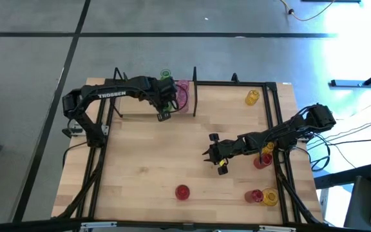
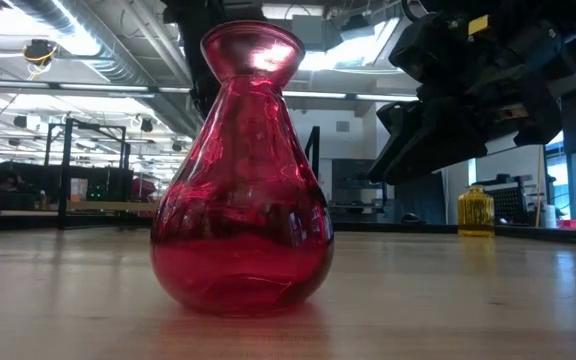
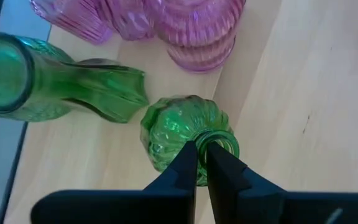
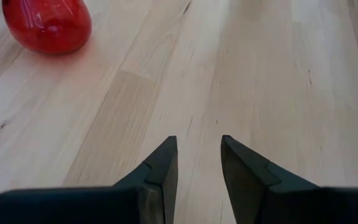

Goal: Sort vases onto shelf
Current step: Put the green vase on the shelf aligned with the other green vase

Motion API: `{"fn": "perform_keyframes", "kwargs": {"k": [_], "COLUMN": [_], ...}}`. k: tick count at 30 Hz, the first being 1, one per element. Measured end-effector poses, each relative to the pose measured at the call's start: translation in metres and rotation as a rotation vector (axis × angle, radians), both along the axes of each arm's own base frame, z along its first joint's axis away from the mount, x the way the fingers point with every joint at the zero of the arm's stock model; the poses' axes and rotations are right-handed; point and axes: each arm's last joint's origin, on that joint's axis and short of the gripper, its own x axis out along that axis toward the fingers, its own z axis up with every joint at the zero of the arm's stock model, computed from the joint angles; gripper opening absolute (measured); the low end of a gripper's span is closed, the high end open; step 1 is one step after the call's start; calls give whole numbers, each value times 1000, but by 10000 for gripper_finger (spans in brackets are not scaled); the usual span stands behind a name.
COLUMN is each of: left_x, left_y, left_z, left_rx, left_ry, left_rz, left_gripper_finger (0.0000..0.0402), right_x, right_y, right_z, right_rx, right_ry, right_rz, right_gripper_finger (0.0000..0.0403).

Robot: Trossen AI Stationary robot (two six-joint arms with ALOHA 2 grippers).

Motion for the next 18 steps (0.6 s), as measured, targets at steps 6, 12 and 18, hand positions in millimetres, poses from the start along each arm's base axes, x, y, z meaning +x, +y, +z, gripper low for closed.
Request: {"fn": "perform_keyframes", "kwargs": {"k": [6, 12, 18], "left_x": [-4, -8, -10], "left_y": [12, 23, 30], "left_z": [-6, -11, -13], "left_rx": [9, 26, 18], "left_ry": [-6, -9, -35], "left_rz": [4, 7, 16], "left_gripper_finger": [14, 14, 14], "right_x": [0, 0, 0], "right_y": [0, 0, 0], "right_z": [0, 0, 0], "right_rx": [-5, -12, -18], "right_ry": [-1, -3, -3], "right_rz": [-1, -4, 1], "right_gripper_finger": [108, 108, 108]}}
